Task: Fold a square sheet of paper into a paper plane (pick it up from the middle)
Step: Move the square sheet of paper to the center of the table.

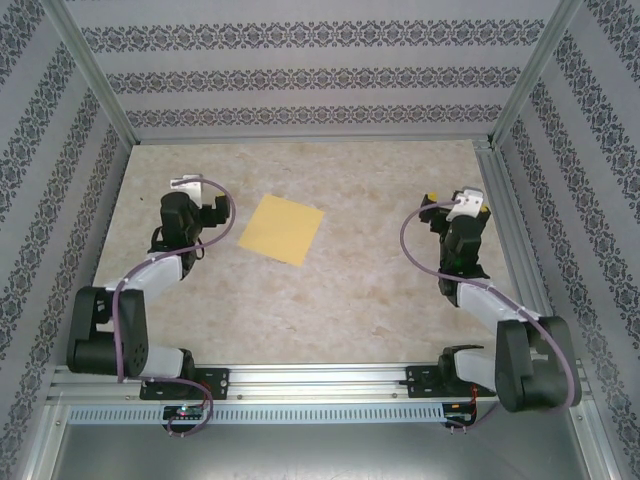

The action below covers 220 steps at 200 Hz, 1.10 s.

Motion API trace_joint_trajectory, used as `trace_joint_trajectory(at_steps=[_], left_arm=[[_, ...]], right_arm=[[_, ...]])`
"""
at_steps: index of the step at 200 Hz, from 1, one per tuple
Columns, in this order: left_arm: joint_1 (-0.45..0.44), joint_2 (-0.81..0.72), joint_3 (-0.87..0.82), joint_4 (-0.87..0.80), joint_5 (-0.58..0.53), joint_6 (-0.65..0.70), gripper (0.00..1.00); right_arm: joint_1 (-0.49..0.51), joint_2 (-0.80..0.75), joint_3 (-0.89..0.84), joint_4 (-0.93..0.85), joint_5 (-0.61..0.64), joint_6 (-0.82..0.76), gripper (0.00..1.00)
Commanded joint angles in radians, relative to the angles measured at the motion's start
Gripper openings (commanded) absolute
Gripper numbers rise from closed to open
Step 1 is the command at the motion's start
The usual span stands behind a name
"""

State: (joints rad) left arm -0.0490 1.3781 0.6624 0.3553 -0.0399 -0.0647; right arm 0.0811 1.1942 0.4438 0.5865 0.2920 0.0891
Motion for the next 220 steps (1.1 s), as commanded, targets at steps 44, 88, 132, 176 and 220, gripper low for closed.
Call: trace_joint_trajectory(at_steps=[44,88,132,176,220], left_arm=[[-0.012,-0.17,0.109,-0.428,0.067,-0.3,1.0],[-0.012,-0.236,0.1,-0.514,0.113,-0.377,1.0],[-0.011,-0.243,0.103,-0.601,0.083,-0.371,1.0],[-0.011,-0.244,0.104,-0.622,0.071,-0.373,1.0],[-0.012,-0.242,0.096,-0.628,0.053,-0.376,1.0]], right_arm=[[0.208,-0.019,0.275,-0.642,-0.092,0.344,0.98],[0.536,0.25,0.526,-0.881,0.024,0.4,0.98],[0.736,0.585,0.829,-1.023,0.051,0.383,0.98],[0.742,0.869,1.136,-1.133,0.024,0.341,0.87],[0.741,1.109,1.41,-1.229,-0.004,0.332,0.74]])
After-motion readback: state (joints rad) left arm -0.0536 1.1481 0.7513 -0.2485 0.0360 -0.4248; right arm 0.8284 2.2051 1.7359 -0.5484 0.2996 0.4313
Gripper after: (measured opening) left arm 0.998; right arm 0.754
